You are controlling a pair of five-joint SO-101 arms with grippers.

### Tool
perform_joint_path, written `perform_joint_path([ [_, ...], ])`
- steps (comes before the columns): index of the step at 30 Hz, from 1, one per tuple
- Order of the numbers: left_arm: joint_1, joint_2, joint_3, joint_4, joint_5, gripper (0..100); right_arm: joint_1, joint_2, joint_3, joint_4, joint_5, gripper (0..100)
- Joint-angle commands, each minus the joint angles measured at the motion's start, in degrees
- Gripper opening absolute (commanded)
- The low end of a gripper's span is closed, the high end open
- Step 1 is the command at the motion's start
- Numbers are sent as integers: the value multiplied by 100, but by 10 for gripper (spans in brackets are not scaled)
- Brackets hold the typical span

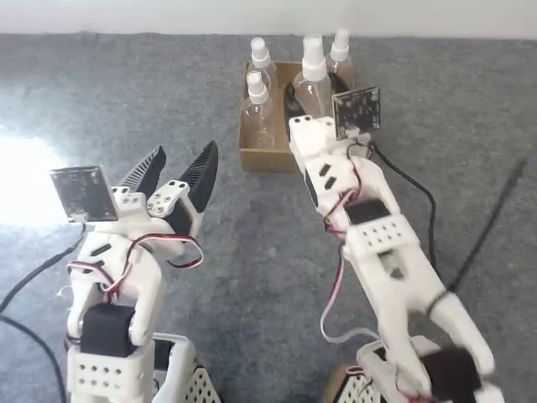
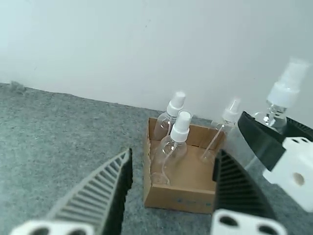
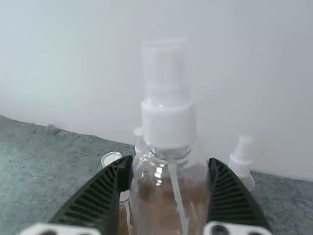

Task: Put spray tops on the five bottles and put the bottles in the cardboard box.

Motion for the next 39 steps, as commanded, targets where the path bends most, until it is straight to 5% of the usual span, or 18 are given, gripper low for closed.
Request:
perform_joint_path([
  [1,-44,-70,-22,-158,-62,250,189,831,-756,-743,-9,144],
  [21,-475,-70,-13,-316,-53,250,400,3222,-1204,-2923,-9,144],
  [39,-475,-70,-22,-316,-53,250,523,4752,-2295,-3538,-9,144],
])
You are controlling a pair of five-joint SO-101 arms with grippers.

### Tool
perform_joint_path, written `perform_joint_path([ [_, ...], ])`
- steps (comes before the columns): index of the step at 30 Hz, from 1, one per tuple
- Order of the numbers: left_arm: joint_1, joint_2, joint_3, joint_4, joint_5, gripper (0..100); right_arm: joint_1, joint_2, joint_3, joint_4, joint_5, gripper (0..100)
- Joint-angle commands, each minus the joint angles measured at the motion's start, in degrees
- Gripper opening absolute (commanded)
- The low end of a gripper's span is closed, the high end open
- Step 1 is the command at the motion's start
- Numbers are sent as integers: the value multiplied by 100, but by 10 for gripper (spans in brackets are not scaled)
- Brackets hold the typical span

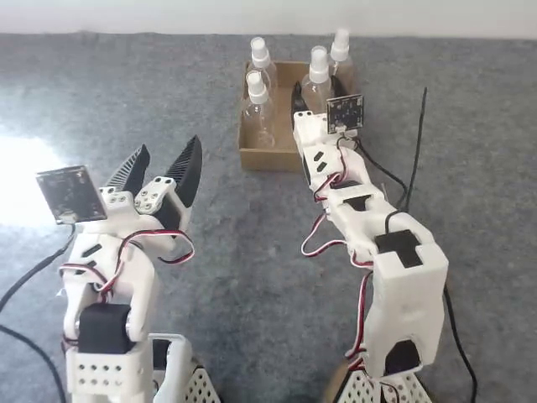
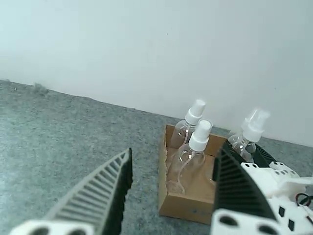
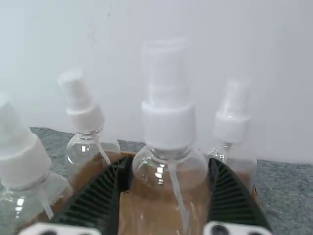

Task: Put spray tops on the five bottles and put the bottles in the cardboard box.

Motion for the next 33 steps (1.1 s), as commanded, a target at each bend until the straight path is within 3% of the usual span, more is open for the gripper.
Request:
perform_joint_path([
  [1,-26,-70,-40,-149,-53,250,22,-101,-396,-233,-26,144],
  [10,-26,-70,-40,-149,-53,250,-40,-84,-440,-207,-35,144],
  [16,-26,-70,-48,-141,-53,250,-31,-84,-853,743,-62,144],
  [33,-26,-70,-57,-141,-53,250,-136,558,-1363,716,-9,144],
])
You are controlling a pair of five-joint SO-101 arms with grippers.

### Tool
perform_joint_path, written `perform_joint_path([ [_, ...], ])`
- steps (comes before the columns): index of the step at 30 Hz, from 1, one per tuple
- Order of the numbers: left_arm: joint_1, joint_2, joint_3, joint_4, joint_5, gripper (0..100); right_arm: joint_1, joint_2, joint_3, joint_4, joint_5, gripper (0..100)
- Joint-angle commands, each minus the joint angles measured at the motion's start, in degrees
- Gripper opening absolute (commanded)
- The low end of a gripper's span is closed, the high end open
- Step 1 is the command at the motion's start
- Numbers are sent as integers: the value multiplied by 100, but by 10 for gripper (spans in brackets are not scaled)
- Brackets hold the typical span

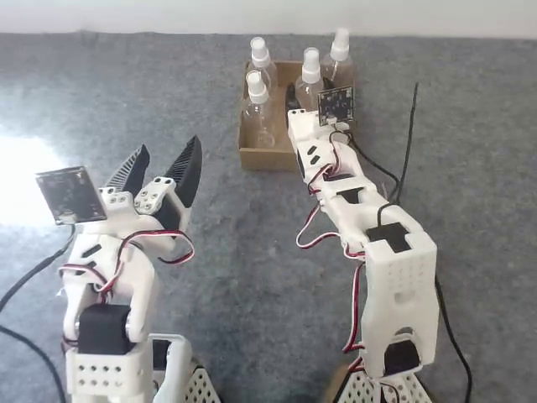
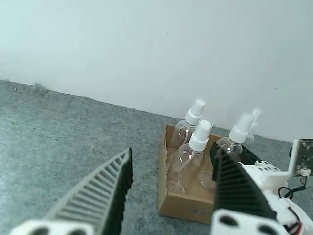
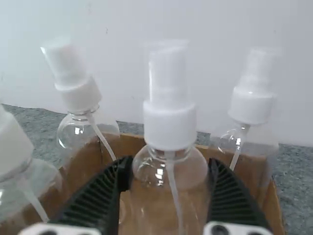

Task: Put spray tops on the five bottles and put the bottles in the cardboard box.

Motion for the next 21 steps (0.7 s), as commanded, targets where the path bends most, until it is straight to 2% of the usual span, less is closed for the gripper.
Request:
perform_joint_path([
  [1,-26,-70,-57,-141,-44,250,-66,-180,-378,22,-9,144],
  [5,-26,-70,-57,-149,-44,250,-57,-136,-378,40,0,144],
  [10,-26,-70,-57,-149,-44,250,-66,-180,-413,532,0,148],
  [18,-26,-70,-57,-149,-44,250,-66,-189,-413,585,0,150],
  [21,-26,-70,-57,-149,-44,250,-66,-189,-404,585,0,195],
])
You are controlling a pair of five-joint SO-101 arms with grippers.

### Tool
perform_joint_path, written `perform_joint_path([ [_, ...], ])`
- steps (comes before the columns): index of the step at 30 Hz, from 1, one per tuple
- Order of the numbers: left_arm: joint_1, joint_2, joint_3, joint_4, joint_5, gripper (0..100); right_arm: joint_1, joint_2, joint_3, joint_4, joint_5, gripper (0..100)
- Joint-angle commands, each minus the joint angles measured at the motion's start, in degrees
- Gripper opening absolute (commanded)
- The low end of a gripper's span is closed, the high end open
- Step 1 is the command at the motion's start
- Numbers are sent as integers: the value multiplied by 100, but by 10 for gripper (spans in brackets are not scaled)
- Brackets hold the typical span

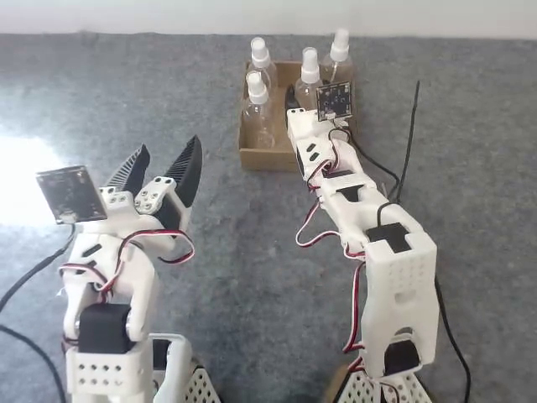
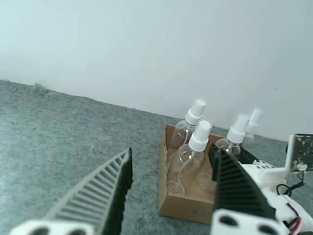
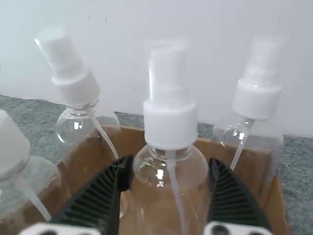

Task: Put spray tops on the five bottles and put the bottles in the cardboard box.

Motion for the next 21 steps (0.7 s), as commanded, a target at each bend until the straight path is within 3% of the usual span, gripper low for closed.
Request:
perform_joint_path([
  [1,-26,-70,-57,-149,-44,250,-57,-180,-255,75,9,220],
  [3,-26,-70,-57,-149,-44,250,-57,-180,-237,84,9,251],
  [21,-26,-70,-57,-149,-53,250,-57,-435,70,84,9,227],
])
